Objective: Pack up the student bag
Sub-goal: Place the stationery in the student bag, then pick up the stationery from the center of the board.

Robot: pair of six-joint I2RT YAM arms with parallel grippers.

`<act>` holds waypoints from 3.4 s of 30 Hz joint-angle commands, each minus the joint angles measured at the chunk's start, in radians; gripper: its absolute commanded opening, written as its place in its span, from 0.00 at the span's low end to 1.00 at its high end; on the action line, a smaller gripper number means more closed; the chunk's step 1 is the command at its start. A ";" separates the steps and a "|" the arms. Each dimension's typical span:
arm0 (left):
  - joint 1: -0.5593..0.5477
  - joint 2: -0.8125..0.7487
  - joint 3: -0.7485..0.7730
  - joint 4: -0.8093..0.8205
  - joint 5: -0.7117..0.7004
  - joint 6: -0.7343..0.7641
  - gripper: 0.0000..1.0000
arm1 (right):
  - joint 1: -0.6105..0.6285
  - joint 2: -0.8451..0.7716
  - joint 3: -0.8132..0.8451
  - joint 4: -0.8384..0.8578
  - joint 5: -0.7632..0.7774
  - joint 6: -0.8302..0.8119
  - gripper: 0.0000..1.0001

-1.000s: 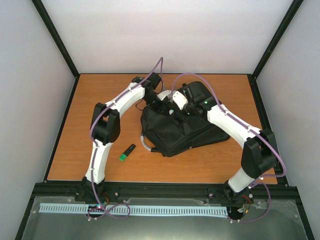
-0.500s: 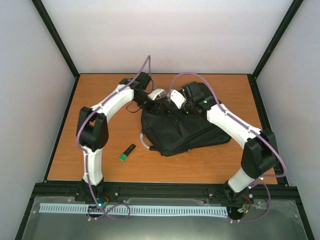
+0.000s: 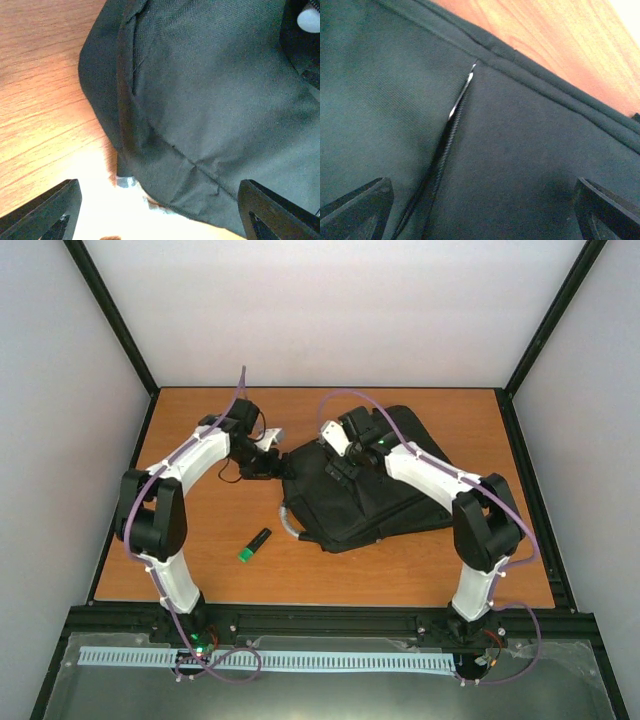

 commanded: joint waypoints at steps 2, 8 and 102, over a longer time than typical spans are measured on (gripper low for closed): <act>0.001 0.066 0.014 0.078 0.088 -0.055 0.83 | 0.010 0.044 0.040 0.070 0.112 0.022 0.99; -0.001 0.159 0.087 0.093 0.218 -0.012 0.44 | 0.010 0.066 0.014 0.133 0.229 0.033 0.97; -0.101 -0.378 -0.410 -0.109 -0.318 0.536 0.69 | -0.126 -0.362 -0.212 -0.104 -0.469 -0.114 1.00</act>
